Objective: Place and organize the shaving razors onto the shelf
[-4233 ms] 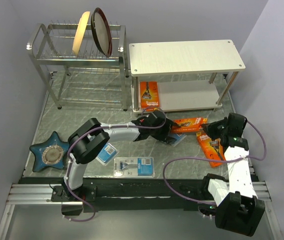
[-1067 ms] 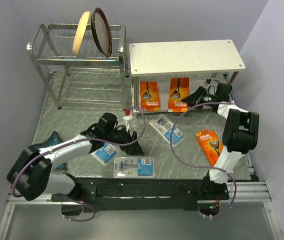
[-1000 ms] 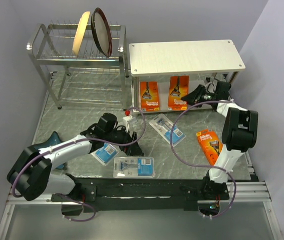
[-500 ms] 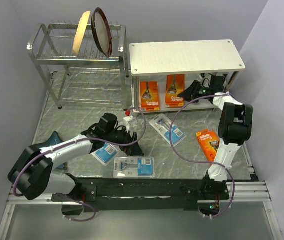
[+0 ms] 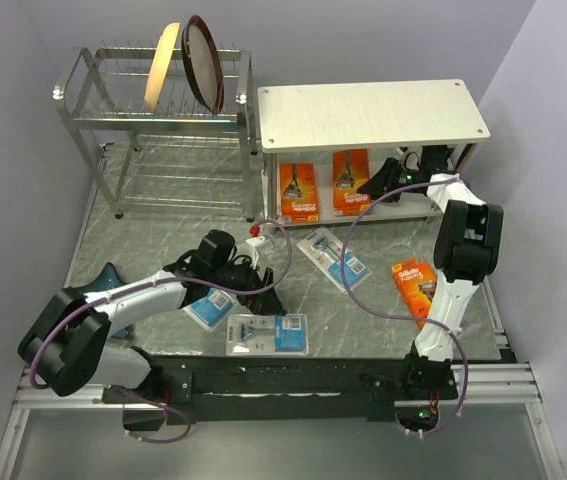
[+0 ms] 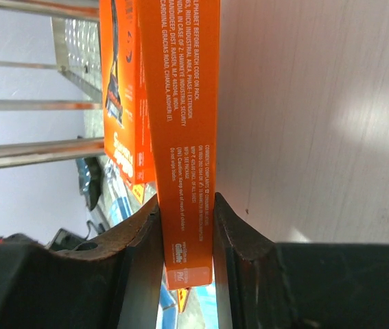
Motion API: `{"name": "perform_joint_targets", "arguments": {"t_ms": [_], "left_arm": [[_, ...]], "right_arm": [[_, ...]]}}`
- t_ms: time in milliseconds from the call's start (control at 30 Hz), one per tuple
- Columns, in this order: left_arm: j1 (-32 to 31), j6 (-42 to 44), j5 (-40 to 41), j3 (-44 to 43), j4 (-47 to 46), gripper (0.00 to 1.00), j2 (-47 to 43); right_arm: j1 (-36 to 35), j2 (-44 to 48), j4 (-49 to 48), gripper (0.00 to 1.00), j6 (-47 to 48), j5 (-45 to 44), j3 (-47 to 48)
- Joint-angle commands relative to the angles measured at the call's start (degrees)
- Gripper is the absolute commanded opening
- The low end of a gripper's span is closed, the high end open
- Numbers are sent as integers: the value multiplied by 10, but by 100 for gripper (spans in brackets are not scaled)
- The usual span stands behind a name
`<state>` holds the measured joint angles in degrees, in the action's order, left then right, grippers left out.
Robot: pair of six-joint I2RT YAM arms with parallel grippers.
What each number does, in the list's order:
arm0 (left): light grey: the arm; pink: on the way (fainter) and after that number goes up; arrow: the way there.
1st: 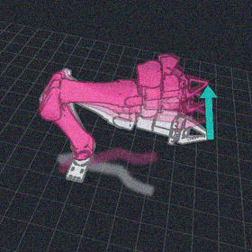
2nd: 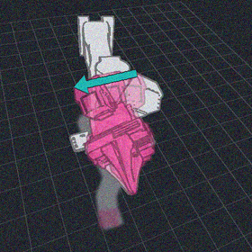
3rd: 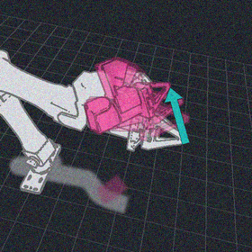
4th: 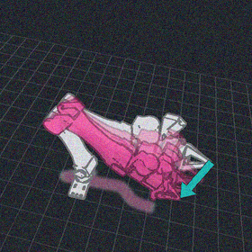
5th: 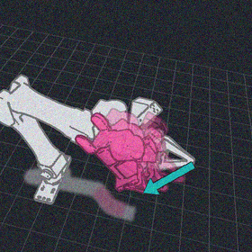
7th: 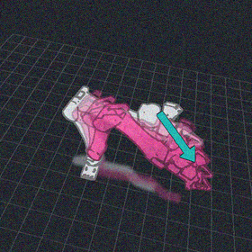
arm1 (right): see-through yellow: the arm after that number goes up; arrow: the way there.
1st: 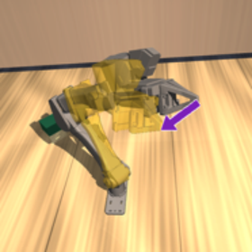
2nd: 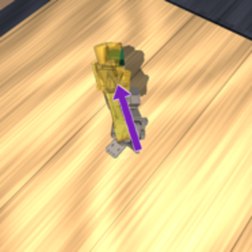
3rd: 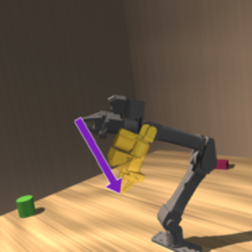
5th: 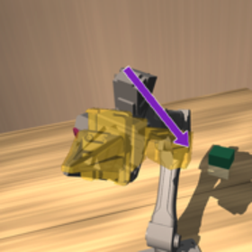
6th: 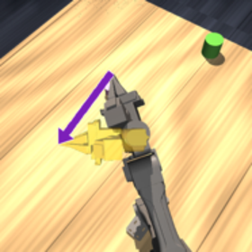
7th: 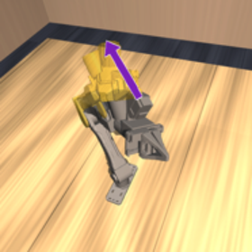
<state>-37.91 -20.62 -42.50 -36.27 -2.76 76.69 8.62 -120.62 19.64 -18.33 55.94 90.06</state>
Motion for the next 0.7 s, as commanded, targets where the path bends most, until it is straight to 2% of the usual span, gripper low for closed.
{"name": "perform_joint_targets", "arguments": {"t_ms": [0, 67, 233, 333, 367, 433, 533, 667], "left_arm": [[-2, 12, 5, -4, -23, 99, 7], [-2, 11, 6, -5, -29, 100, 11], [-2, 12, 12, -20, -30, 99, 20], [-1, 12, 15, -26, -30, 100, 27], [-2, 13, 15, -27, -29, 99, 28], [-2, 13, 15, -27, -29, 99, 27], [-2, 13, 16, -24, -29, 99, 27], [-2, 7, 16, -24, -36, 99, 28]], "right_arm": [[11, -23, 54, 21, 48, -3, 25], [13, -34, 81, 21, 58, -6, 40], [19, -26, 74, 24, 44, -30, 35], [23, -26, 93, 38, 57, -59, 45], [24, -26, 98, 45, 65, -66, 48], [25, -23, 115, 52, 72, -77, 56], [30, -8, 114, 59, 73, -94, 51], [34, 22, 107, 61, 82, -107, 37]]}}
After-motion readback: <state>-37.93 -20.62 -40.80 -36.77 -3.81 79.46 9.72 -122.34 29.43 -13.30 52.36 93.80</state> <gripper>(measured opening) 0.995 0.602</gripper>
